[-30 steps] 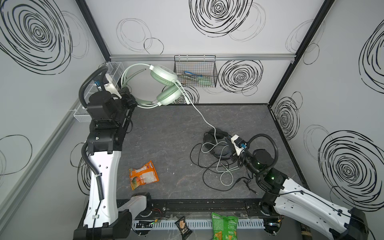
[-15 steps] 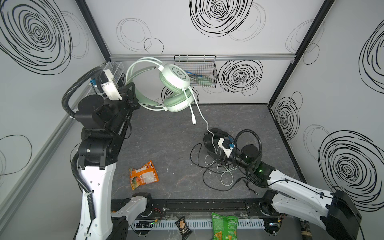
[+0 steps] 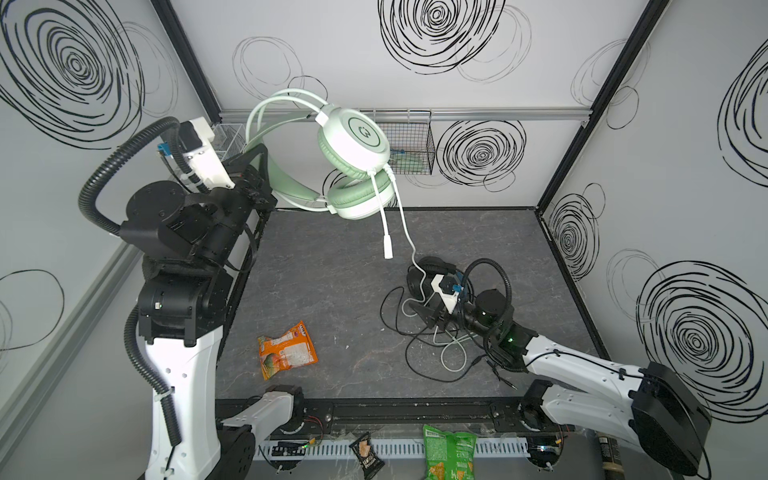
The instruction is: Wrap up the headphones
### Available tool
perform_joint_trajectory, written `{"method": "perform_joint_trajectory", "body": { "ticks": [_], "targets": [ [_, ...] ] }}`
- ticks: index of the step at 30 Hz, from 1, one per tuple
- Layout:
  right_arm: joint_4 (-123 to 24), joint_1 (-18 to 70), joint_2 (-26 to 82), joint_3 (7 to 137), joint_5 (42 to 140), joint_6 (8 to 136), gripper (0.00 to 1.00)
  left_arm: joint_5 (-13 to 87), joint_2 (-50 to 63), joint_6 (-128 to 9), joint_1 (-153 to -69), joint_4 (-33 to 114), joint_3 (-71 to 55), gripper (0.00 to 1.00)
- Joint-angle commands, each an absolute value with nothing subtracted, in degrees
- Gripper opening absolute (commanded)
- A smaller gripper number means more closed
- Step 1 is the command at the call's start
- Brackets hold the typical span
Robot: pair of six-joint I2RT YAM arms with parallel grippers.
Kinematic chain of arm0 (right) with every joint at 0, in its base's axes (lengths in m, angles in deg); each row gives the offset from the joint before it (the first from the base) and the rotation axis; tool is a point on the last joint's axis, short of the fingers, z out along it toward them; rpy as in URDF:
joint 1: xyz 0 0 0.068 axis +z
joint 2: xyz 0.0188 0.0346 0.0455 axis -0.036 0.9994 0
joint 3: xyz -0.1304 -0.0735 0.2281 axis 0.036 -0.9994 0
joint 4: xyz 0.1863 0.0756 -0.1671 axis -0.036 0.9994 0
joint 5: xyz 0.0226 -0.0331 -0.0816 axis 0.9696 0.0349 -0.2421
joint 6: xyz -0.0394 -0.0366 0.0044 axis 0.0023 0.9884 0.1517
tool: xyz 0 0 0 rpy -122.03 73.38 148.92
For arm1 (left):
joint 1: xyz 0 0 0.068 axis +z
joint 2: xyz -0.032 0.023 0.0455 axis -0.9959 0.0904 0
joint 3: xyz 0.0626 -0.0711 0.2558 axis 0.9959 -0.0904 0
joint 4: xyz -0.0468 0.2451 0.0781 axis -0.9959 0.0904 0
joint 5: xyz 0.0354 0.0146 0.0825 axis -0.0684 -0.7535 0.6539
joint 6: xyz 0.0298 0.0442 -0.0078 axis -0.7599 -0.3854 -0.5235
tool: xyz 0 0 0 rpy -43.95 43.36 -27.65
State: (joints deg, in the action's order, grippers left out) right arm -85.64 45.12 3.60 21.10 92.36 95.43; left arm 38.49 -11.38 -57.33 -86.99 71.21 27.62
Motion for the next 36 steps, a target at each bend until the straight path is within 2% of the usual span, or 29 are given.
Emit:
{"method": "perform_joint_trajectory", "body": {
  "ticks": [1, 5, 20, 21, 25, 28, 30, 36],
  "targets": [
    [-90.1, 44.9, 5.8, 21.6, 92.4, 94.5, 0.78, 38.3, -11.3, -55.6, -87.6, 66.7, 30.2, 0.00],
    [-93.5, 44.9, 8.5, 20.7, 92.3, 93.6, 0.77, 38.4, -11.1, -55.5, -87.8, 66.6, 30.7, 0.00],
    [-104.4, 44.6, 17.5, 19.5, 94.4, 89.0, 0.60, 37.8, -10.2, -54.4, -87.8, 66.2, 31.5, 0.00],
    [-105.0, 44.6, 18.1, 19.6, 94.5, 88.7, 0.57, 37.8, -10.2, -54.5, -87.8, 66.2, 31.5, 0.00],
    [-103.9, 44.6, 18.7, 20.6, 94.9, 88.9, 0.24, 37.8, -9.8, -54.7, -87.8, 66.2, 31.5, 0.00],
    [-102.4, 44.5, 16.5, 20.0, 91.9, 89.2, 0.06, 37.8, -9.7, -54.9, -87.8, 66.4, 31.0, 0.00],
    [-98.8, 44.5, 14.2, 20.3, 88.9, 89.9, 0.00, 37.8, -9.7, -55.0, -87.8, 66.4, 30.6, 0.00],
    [-82.7, 44.5, 4.3, 23.3, 74.7, 94.4, 0.00, 38.7, -10.8, -55.9, -86.9, 66.3, 26.5, 0.00]
  ]
}}
